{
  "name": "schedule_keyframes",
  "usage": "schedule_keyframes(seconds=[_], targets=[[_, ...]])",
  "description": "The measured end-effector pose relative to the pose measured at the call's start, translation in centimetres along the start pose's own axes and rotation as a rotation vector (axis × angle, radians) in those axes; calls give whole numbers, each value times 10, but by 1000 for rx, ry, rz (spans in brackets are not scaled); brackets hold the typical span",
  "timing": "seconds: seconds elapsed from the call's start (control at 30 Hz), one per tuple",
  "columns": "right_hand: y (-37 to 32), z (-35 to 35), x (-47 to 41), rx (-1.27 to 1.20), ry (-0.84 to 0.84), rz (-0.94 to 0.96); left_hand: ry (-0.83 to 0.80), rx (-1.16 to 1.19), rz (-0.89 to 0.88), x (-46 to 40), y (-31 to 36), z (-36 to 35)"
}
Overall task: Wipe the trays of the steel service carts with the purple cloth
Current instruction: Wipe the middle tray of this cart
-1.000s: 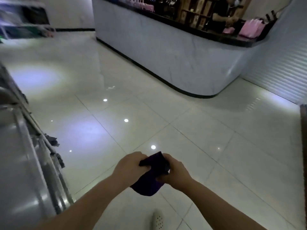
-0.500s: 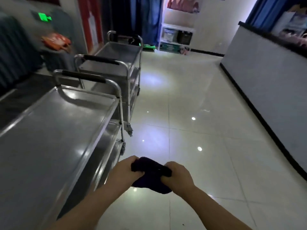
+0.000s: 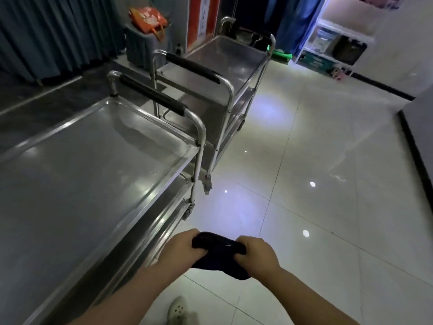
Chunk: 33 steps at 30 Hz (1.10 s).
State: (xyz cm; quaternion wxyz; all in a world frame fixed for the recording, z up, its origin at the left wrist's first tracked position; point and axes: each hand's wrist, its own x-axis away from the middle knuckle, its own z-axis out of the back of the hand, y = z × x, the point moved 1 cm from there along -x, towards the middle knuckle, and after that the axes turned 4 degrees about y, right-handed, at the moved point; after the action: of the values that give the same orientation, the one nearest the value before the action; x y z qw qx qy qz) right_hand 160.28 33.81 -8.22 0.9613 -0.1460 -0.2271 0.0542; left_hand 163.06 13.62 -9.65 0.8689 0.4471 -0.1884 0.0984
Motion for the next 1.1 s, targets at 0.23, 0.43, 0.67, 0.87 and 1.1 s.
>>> schedule_keyframes(seconds=[0.23,0.43,0.67,0.87,1.1], targets=[[-2,1,-120,130,-173,141,96,63,183,-68,-15,-3],[-8,-39,-212,270,-360,489,332,97,411,-109,-59,-30],[-33,-90,-321,358,-116,771,652,403,574,-184,-120,-59],[-48,-121,-391,177,391,1044,1026,248,422,-249,-155,-57],[-25,-225,-433,229,172,987,766,49,292,-282,-238,-95]])
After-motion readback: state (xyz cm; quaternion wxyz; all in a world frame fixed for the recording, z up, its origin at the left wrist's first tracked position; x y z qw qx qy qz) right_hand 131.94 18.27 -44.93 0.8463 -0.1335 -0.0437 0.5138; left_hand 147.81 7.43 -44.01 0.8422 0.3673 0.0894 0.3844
